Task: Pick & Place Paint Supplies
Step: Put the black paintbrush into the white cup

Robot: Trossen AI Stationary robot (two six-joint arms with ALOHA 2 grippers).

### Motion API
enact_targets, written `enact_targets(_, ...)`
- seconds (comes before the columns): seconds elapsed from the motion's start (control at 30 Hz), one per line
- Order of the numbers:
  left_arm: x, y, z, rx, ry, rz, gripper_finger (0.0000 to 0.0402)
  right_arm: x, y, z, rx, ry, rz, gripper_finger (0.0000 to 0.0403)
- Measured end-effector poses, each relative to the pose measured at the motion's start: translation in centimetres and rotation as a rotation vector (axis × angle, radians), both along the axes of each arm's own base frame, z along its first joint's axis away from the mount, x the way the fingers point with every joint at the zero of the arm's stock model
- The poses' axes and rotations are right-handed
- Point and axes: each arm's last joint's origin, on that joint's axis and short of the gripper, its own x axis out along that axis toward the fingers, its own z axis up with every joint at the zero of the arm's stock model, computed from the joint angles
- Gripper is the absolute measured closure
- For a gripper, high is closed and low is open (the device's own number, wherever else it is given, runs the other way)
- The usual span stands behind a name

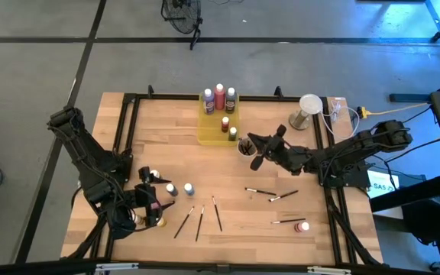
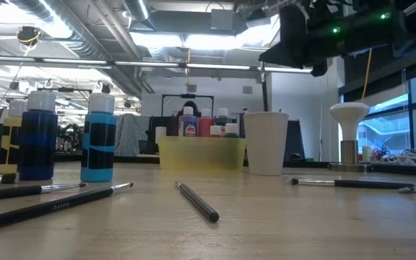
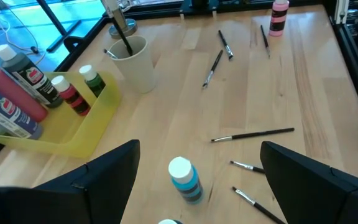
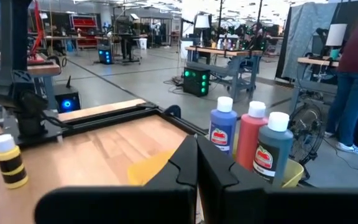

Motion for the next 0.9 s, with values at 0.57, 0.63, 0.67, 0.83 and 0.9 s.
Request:
enact_targets(0.57, 0.0, 0.0, 0.0, 0.009, 0.003, -0.005, 0.0071, 0.2, -0.4, -0.5, 0.064, 0.011, 0.059, 0.0402)
enact_targets(0.63, 0.0, 0.0, 0.0, 0.016, 0.005, -0.008, 0.0071, 0.2, -0.7, -0.7, 0.083, 0.013, 0.056, 0.04)
enact_targets(0.67, 0.0, 0.0, 0.0, 0.016, 0.006, -0.009, 0.0071, 0.2, -0.8, -0.8, 0.093, 0.017, 0.05, 0.0396)
enact_targets(0.83, 0.0, 0.0, 0.0, 0.021, 0.007, -0.011, 0.0071, 0.2, -1.3, -1.3, 0.123, 0.045, 0.029, 0.0364)
enact_targets(0.9, 0.0, 0.0, 0.0, 0.023, 0.009, -0.014, 0.0071, 0.2, -1.3, -1.3, 0.129, 0.044, 0.027, 0.0347)
